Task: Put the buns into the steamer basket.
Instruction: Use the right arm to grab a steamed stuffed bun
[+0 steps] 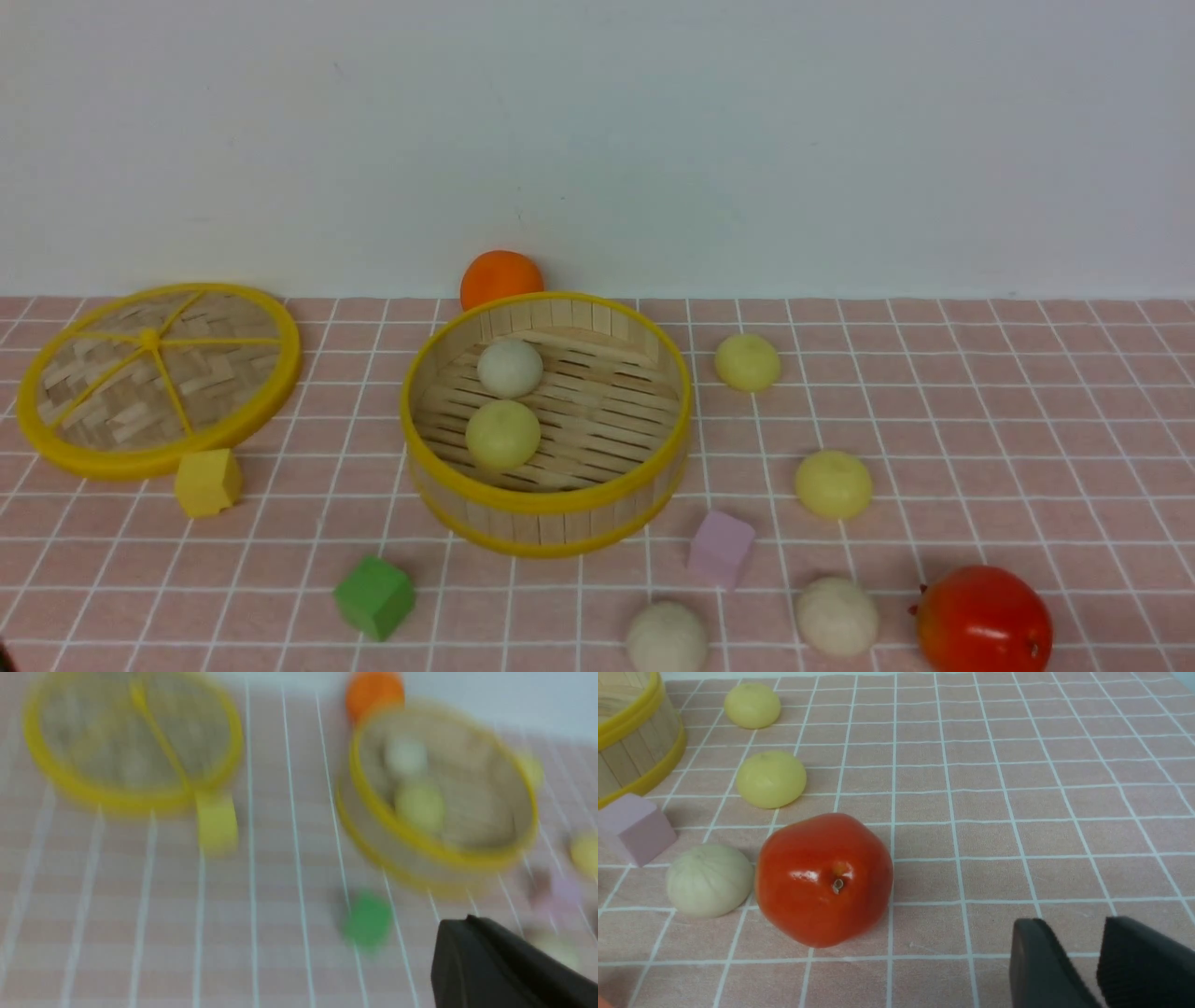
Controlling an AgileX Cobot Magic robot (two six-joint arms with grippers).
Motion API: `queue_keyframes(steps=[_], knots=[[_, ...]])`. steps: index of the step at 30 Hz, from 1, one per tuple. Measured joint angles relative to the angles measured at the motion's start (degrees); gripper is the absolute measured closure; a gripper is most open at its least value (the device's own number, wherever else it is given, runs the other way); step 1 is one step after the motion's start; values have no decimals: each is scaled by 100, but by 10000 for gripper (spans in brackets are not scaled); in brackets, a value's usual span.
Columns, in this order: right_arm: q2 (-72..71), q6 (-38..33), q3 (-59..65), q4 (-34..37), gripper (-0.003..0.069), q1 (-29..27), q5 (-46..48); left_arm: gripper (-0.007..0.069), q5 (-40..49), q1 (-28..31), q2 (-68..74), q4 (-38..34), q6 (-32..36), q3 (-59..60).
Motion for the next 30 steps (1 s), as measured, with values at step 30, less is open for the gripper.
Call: queue_keyframes(steps=[30], knots=[[0,0,0,0,417,0,-5,613,-1389,1597,-2034,-237,-257,3237]])
